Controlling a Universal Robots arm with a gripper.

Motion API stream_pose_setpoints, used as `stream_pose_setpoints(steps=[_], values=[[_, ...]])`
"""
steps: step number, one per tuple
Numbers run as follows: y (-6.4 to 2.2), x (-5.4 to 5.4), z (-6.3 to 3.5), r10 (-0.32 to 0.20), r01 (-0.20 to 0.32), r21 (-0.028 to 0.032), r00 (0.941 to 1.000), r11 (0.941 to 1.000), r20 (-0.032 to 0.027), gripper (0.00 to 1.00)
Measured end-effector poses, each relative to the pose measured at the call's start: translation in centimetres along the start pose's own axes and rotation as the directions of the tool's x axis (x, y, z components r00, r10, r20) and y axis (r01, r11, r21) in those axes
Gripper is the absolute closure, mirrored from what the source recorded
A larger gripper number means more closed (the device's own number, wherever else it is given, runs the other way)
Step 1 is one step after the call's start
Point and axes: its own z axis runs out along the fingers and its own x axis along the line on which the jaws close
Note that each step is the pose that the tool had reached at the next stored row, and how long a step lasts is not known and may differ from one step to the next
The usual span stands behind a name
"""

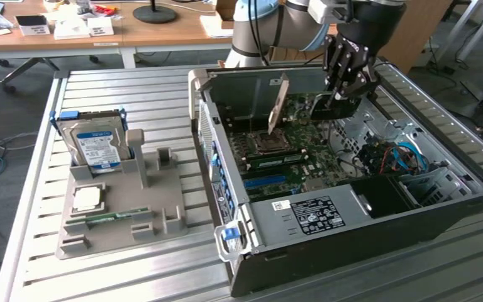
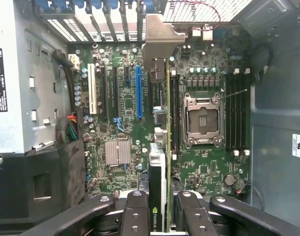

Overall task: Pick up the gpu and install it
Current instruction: 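Insert the gpu into the slot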

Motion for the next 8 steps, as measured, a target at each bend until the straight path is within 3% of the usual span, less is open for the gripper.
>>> stream_pose_setpoints(steps=[8], values=[[0.00,0.02,0.40,0.000,0.000,0.0000,1.0000,1.0000,-0.0002,0.73]])
